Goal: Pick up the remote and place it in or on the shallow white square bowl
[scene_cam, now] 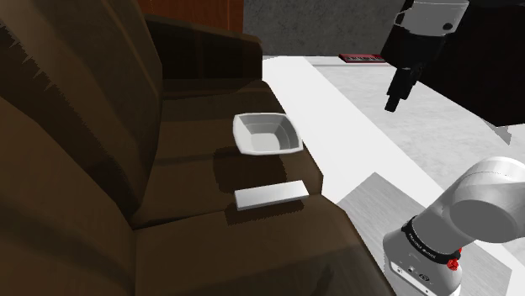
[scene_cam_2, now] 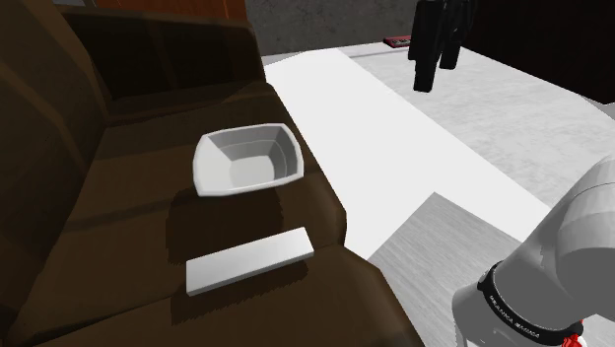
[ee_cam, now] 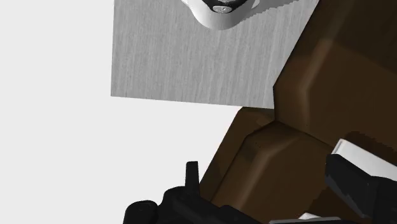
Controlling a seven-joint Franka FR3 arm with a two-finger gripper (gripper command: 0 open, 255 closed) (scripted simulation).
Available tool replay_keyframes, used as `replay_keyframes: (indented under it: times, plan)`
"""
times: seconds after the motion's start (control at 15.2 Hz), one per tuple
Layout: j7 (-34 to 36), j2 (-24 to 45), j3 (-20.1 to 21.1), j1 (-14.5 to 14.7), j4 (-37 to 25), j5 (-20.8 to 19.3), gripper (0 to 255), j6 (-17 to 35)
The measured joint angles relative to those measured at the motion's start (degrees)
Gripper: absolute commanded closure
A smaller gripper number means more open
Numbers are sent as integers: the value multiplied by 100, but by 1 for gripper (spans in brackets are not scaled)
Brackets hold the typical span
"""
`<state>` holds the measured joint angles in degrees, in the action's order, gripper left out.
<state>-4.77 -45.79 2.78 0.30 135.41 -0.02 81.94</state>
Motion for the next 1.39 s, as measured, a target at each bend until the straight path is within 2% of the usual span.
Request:
replay_keyframes:
  times: [0.13, 0.33, 0.86, 1.39]
  plan:
    - [-31, 65, 19, 34, 23, 17, 0, 94]
    - [-161, 226, 154, 234, 211, 137, 0, 505]
    - [-574, 1097, 626, 840, 560, 467, 0, 1936]
    - [-992, 2145, 1143, 1384, 616, 666, 0, 3274]
